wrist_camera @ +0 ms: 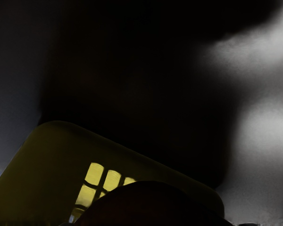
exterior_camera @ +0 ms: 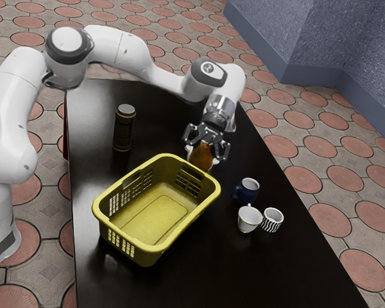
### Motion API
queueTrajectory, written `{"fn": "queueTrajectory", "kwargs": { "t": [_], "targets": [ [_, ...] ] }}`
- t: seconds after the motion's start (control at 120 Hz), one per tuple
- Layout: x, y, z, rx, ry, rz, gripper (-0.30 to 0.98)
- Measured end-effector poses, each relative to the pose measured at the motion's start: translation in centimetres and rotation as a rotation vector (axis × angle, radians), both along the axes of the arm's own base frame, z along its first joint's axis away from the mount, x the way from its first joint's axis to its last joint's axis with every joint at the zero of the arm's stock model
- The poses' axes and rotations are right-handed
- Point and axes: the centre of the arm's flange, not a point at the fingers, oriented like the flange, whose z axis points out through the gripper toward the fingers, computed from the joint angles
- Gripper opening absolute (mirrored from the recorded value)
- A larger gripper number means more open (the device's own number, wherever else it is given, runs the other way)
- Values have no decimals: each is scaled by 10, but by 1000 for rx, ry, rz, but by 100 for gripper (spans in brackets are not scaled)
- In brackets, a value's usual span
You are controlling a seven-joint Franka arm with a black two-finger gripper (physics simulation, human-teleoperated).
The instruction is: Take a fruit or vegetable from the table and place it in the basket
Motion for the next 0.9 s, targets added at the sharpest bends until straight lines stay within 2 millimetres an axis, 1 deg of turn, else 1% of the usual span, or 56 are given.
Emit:
{"fn": "queueTrajectory", "kwargs": {
  "t": [0.042, 0.075, 0.108, 0.133, 0.183, 0.225, 0.258, 0.292, 0.325, 0.358, 0.392, 0.45, 0.575, 0.675, 0.742, 0.758, 0.808, 0.9],
  "targets": [
    [0, -3, 22, 35, -35, -6, 29],
    [-2, -9, 47, 85, -71, -11, 29],
    [-6, -21, 84, 161, -123, -16, 30],
    [-11, -34, 113, 222, -166, -20, 30],
    [-26, -79, 170, 371, -262, -51, 31],
    [-44, -118, 206, 478, -328, -79, 31],
    [-59, -151, 225, 557, -374, -107, 31],
    [-72, -178, 235, 613, -402, -137, 30],
    [-84, -200, 235, 648, -412, -170, 29],
    [-91, -214, 229, 665, -409, -203, 29],
    [-95, -223, 220, 669, -401, -235, 28],
    [-101, -230, 207, 663, -386, -286, 28],
    [-106, -232, 182, 628, -361, -379, 27],
    [-109, -230, 169, 595, -355, -437, 27],
    [-110, -230, 164, 575, -358, -471, 27],
    [-110, -230, 162, 570, -358, -479, 33],
    [-109, -224, 157, 556, -361, -490, 45],
    [-107, -220, 156, 532, -381, -514, 56]
  ]
}}
